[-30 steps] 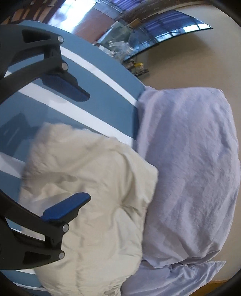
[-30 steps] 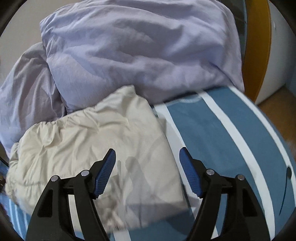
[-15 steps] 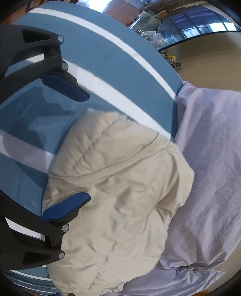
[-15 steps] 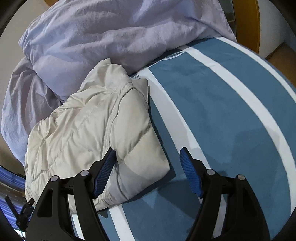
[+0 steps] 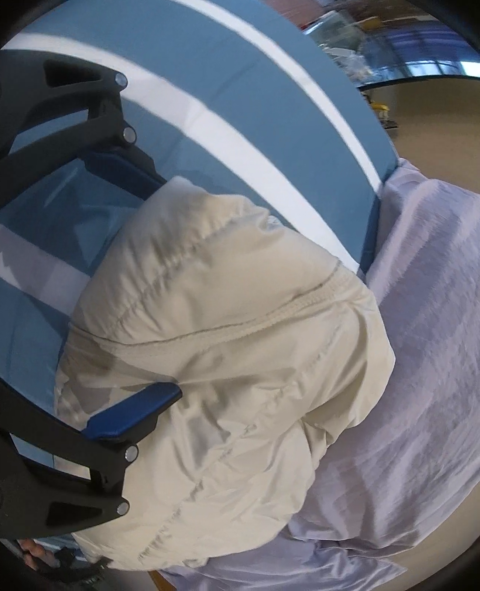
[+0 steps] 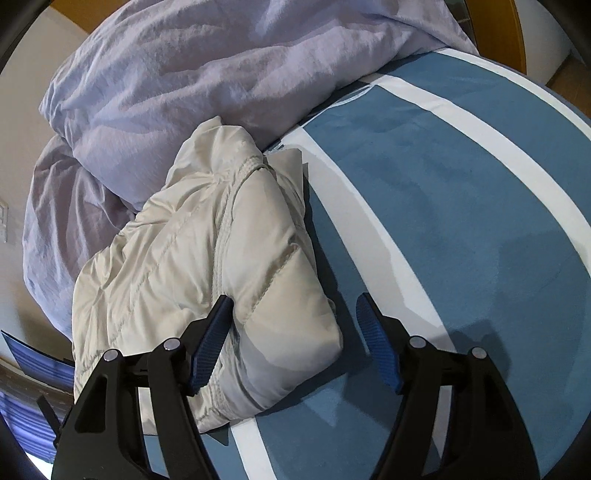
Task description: Fold large clothes
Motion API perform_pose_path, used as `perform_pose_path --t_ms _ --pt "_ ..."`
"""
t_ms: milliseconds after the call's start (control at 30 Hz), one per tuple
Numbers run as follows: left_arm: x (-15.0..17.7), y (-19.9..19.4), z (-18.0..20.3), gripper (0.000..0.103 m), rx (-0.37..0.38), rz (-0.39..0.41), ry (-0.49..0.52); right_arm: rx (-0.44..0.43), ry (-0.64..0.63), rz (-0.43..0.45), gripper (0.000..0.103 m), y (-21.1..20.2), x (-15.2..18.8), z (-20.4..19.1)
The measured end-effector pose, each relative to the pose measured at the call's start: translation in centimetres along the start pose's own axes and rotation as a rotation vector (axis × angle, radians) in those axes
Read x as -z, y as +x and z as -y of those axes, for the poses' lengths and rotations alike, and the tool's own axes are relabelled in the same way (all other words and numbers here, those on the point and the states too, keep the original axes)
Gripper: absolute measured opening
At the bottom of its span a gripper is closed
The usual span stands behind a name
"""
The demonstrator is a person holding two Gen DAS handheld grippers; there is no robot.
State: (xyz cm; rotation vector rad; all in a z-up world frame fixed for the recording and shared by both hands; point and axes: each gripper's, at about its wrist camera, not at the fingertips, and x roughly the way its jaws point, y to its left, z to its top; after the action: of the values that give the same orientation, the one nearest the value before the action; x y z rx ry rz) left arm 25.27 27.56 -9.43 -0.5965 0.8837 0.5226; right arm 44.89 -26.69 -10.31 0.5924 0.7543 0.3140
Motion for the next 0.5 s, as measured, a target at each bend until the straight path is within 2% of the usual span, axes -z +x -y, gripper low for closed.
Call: perform_pose_path --t_ms 67,133,167,233,267,333,433,500 --pt "0.0 0.1 -0.1 0.091 0.017 -0.003 -0.017 -0.019 0.002 -0.001 0.058 0.0 0.1 0.0" --pt "0.1 -0.2 0.2 0.077 0.044 0.001 -0.017 -0.053 0.015 -0.001 0.048 0.0 0.2 0.0" --pt "0.1 -0.3 0.4 0.074 0.045 0.007 -0.011 -0.05 0.008 0.006 0.046 -0.1 0.2 -0.2" --pt "0.1 -0.9 0.8 0.061 0.031 0.026 0.004 -0.035 -0.025 0.021 0.039 -0.3 0.4 -0.7" --pt "0.1 -1.1 0.9 0.058 0.031 0.033 0.002 -0.028 -0.041 0.029 0.037 -0.5 0.5 -1.0" --pt "0.1 -1.7 0.6 0.044 0.045 0.045 -0.015 -0.02 -0.063 0.045 0.032 -0.9 0.7 -1.4" --pt "0.1 -2.6 0.1 0.036 0.08 0.054 -0.037 -0.015 -0.09 0.061 0.029 -1.4 1.0 -1.8" --pt "0.0 -3.0 -0.1 0.034 0.087 0.057 -0.038 -0.014 -0.11 0.068 0.027 -2.0 1.3 -2.1"
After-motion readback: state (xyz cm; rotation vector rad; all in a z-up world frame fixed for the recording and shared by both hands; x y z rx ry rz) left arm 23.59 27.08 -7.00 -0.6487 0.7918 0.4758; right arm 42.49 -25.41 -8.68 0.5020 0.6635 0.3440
